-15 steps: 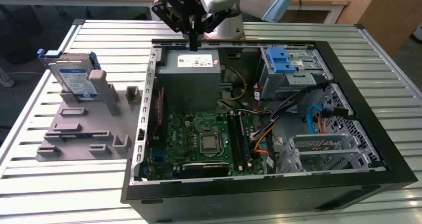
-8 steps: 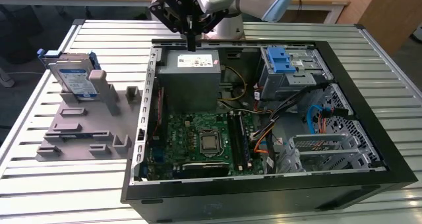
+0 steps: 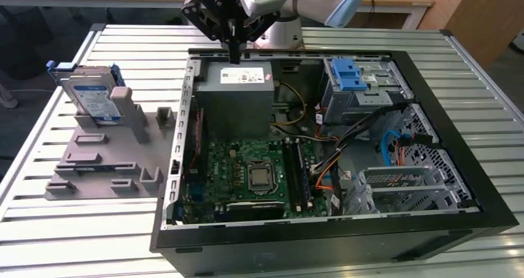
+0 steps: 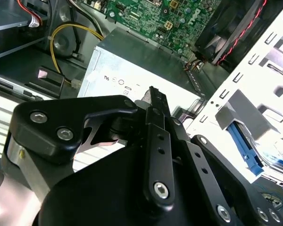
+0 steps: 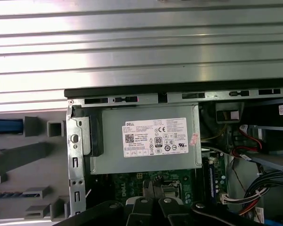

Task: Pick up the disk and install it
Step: 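Reach for the disk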

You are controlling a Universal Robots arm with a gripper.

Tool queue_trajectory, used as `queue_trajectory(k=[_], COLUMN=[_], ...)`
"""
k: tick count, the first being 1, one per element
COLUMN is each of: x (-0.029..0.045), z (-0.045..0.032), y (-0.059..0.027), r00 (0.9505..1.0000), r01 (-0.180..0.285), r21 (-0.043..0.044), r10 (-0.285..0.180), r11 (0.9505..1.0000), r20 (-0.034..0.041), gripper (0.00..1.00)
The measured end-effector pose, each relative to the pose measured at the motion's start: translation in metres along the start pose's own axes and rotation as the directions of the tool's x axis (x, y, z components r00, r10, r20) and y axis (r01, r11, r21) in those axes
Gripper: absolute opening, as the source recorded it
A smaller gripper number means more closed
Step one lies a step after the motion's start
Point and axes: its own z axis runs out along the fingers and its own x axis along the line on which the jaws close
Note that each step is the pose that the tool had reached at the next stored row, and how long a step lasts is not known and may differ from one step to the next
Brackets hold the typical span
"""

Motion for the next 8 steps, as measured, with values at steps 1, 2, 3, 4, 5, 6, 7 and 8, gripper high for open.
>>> queue_trajectory(k=[1, 2, 3, 4, 5, 6, 7, 8], x=[0.0005, 0.0012, 0.002, 0.003, 0.0039, 0.0046, 0.0051, 0.0059], z=[0.0, 0.0001, 0.0001, 0.0001, 0.0002, 0.0003, 0.0003, 0.0003], y=[0.0, -0.0001, -0.0002, -0.0002, -0.0003, -0.0004, -0.0004, -0.0005], r00=[1.0, 1.0, 1.0, 1.0, 1.0, 1.0, 1.0, 1.0], r01=[0.0, 0.0, 0.0, 0.0, 0.0, 0.0, 0.0, 0.0], r21=[0.0, 0.0, 0.0, 0.0, 0.0, -0.0001, 0.0001, 0.0001], r10=[0.0, 0.0, 0.0, 0.0, 0.0, 0.0, 0.0, 0.0], r11=[1.0, 1.0, 1.0, 1.0, 1.0, 1.0, 1.0, 1.0], r20=[-0.0002, -0.0003, -0.0004, -0.0006, -0.0006, -0.0009, -0.0014, -0.0018], gripper=[0.11, 0.11, 0.11, 0.11, 0.11, 0.11, 0.11, 0.11])
